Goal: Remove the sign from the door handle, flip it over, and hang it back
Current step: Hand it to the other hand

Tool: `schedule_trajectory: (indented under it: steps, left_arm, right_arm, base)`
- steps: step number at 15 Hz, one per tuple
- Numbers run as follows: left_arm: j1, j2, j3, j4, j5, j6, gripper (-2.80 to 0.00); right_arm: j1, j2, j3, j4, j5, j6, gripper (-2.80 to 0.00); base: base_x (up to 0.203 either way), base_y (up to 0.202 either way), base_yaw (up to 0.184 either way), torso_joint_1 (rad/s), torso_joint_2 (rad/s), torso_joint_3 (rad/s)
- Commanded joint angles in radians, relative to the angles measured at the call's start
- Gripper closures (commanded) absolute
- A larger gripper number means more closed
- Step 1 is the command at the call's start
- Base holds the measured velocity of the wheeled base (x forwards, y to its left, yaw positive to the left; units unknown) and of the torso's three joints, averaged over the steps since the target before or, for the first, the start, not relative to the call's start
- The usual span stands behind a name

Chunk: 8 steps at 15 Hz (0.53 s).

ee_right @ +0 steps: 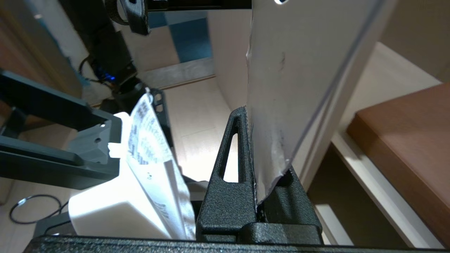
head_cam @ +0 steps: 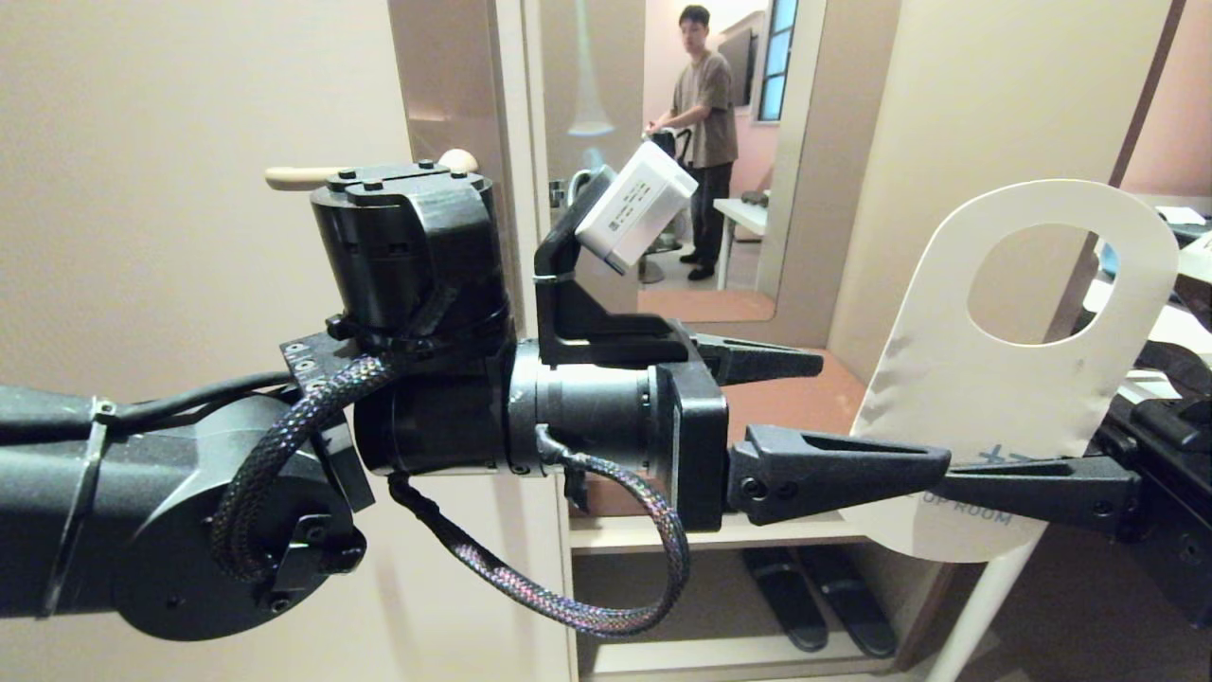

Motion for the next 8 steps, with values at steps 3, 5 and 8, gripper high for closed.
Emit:
schedule_trajectory:
  steps: [3, 5, 8]
  left_arm:
    - [-0.007, 0.005, -0.001, -0.005, -0.020, -0.002, -2.80]
    - [-0.013, 0.006, -0.001, -0.005, -0.022, -0.002, -2.80]
    - [-0.020, 0.008, -0.003, -0.005, -0.022, -0.002, -2.80]
  right_arm:
    - [0.068, 0.053, -0.032, -0.003, 0.002, -0.004, 0.00]
    - [0.082, 0.072, -0.050, -0.003, 0.002, -0.004, 0.00]
    - [0.084, 0.076, -0.053, -0.003, 0.002, -0.004, 0.00]
  base:
    - [0.000, 0.000, 0.000, 0.000, 0.00, 0.000]
    - [0.000, 0.000, 0.000, 0.000, 0.00, 0.000]
    - [0.000, 0.000, 0.000, 0.000, 0.00, 0.000]
